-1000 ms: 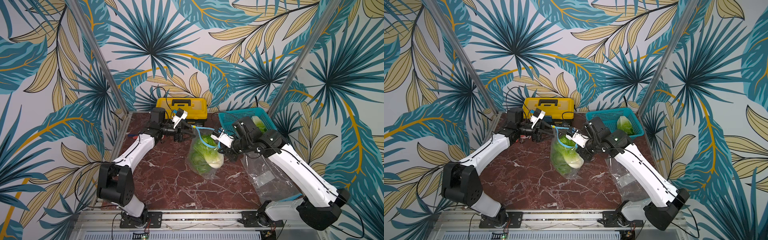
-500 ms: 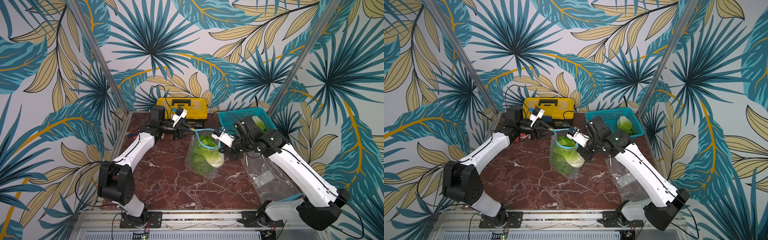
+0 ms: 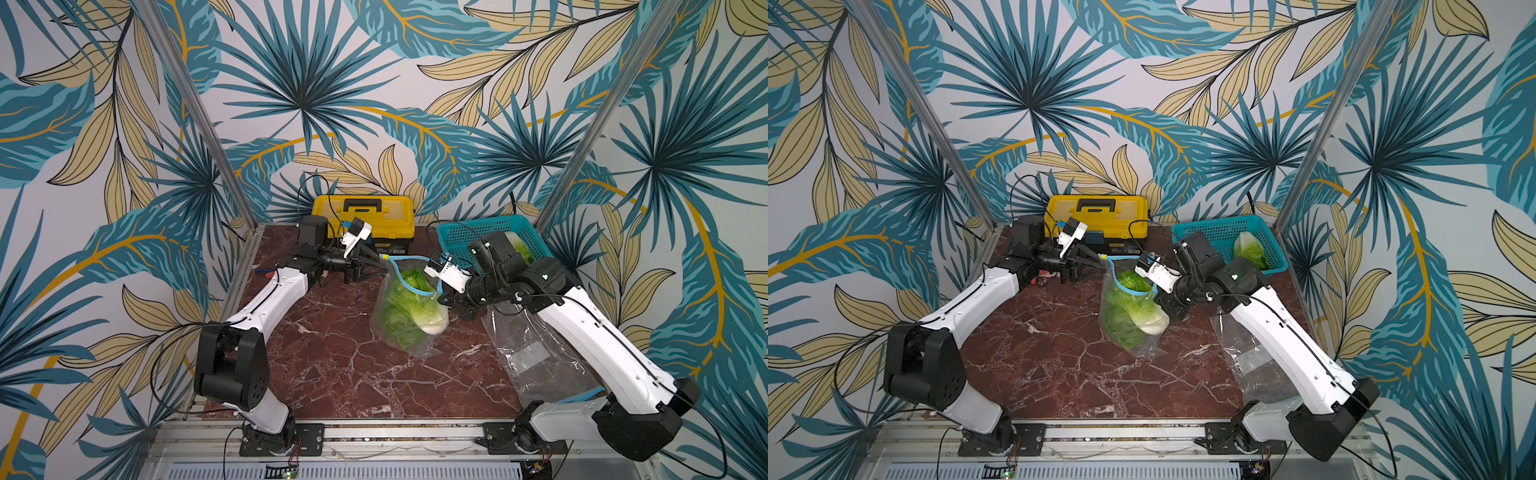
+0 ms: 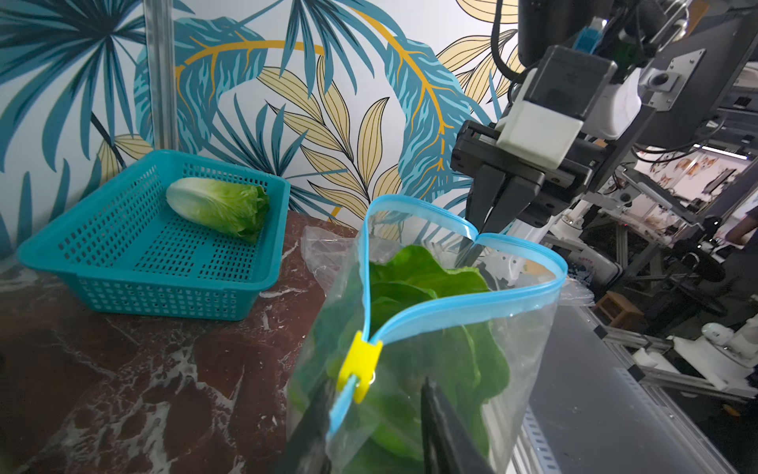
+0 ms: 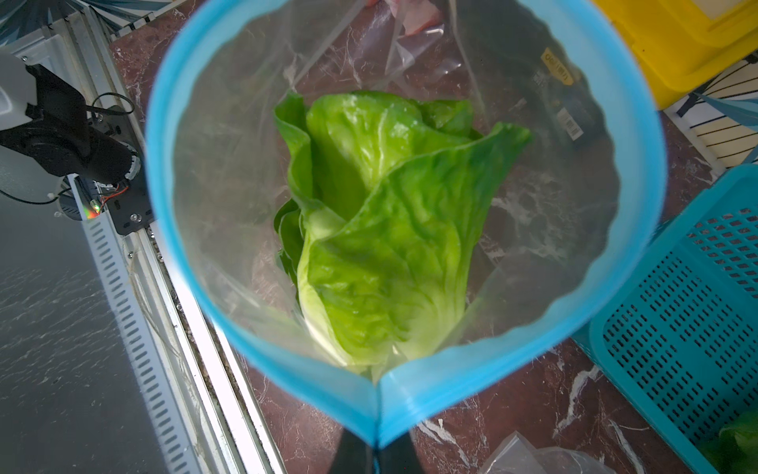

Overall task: Put the chinese cabbages into a zipper bag and zip it
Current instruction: Adjust the zipper food storage bag at the center of the board, then zip the zipper on the zipper food storage bag.

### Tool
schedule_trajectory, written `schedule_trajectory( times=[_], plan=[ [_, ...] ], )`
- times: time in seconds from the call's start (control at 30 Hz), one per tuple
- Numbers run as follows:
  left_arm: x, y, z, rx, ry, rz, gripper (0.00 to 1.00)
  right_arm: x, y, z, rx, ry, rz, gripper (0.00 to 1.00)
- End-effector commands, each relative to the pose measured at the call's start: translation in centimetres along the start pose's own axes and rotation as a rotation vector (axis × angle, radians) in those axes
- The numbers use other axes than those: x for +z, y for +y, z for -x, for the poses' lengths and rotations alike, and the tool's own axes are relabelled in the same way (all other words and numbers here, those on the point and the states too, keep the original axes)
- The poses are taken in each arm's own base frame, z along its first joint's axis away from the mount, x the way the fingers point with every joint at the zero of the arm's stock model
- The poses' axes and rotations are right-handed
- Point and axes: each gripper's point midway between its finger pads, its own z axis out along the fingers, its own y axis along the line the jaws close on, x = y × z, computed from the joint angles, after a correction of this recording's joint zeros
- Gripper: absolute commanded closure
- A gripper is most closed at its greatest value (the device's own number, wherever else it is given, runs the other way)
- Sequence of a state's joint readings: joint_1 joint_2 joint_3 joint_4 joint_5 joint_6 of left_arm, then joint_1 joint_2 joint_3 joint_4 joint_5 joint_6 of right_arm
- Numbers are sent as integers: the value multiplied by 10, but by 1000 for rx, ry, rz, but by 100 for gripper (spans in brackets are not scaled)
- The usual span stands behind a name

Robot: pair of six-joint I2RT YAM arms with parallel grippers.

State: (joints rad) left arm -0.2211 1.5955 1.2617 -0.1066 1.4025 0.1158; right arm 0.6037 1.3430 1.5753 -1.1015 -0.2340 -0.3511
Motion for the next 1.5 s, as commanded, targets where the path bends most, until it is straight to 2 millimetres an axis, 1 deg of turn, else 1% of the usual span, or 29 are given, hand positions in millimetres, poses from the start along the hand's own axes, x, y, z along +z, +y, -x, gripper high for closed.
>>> schedule_trajectory(
  times=[0.0, 0.03, 0.07, 0.1, 0.13, 0.17, 0.2, 0.23, 0.27, 0.33, 0.37, 0.43, 0.5, 0.53, 0.57, 0.6, 0.63, 0.7, 0.77, 0.87, 0.9, 0.97, 1.03, 1.13, 1.2, 1.3, 1.47],
  plan=[
    [-2, -3, 11, 40, -7, -2, 68, -3, 5, -5, 11, 1, 22, 100],
    [-1, -4, 11, 39, -6, -4, 67, -2, 5, -5, 11, 3, 22, 100],
    [0, -5, 12, 41, -6, -8, 64, -2, 5, -5, 9, 4, 23, 100],
    [1, -6, 13, 45, -5, -8, 58, -1, 5, -6, 11, 4, 24, 100],
    [2, -7, 14, 54, -4, -9, 56, 0, 5, -6, 13, 7, 26, 100],
    [4, -8, 15, 58, -4, -12, 56, 0, 5, -6, 13, 8, 28, 100],
    [4, -8, 16, 61, -4, -17, 58, 0, 5, -5, 13, 7, 28, 100],
    [5, -9, 16, 61, -4, -21, 62, 0, 5, -5, 13, 6, 26, 100],
    [5, -8, 16, 56, -4, -23, 70, 0, 5, -5, 13, 6, 25, 100],
    [4, -7, 14, 50, -4, -27, 87, 0, 4, -5, 12, 8, 18, 100],
    [3, -7, 13, 48, -5, -27, 95, -1, 3, -6, 13, 8, 15, 100],
    [0, -6, 13, 48, -7, -15, 100, -1, 3, -5, 18, 5, 12, 100],
    [-2, -5, 15, 55, -8, 7, 100, -4, 0, -2, 35, -8, -2, 100],
    [-4, -4, 17, 58, -9, 27, 100, -8, -2, 3, 55, -26, -12, 92],
    [-6, -4, 19, 59, -10, 46, 100, -17, -4, 14, 72, -64, -26, 80],
    [-7, -4, 21, 64, -11, 64, 100, -26, -5, 23, 82, -97, -32, 71],
    [-8, -4, 23, 69, -11, 83, 100, -38, -5, 35, 92, -137, -33, 66],
    [-10, -6, 28, 77, -15, 118, 100, -55, -2, 54, 100, -193, -17, 60],
    [-11, -10, 35, 68, -21, 138, 100, -61, 0, 67, 106, -218, -1, 57],
    [-8, -18, 43, 67, -26, 156, 100, -50, 2, 80, 86, -210, 18, 53],
    [-8, -22, 47, 68, -30, 156, 100, -44, 1, 84, 69, -200, 11, 52],
    [-7, -28, 53, 61, -35, 149, 100, -38, -4, 95, 45, -201, -10, 50],
    [-4, -33, 57, 51, -38, 134, 100, -33, -7, 110, 31, -228, -7, 50],
    [2, -40, 58, 32, -34, 100, 100, -26, -4, 131, 9, -284, 42, 49],
    [6, -42, 56, 19, -30, 81, 100, -16, 1, 133, -13, -271, 82, 49],
    [6, -43, 52, 0, -26, 77, 100, -1, 3, 131, -47, -243, 107, 49],
    [7, -47, 45, -18, -19, 69, 100, 4, 8, 141, -79, -279, 150, 52]
  ],
)
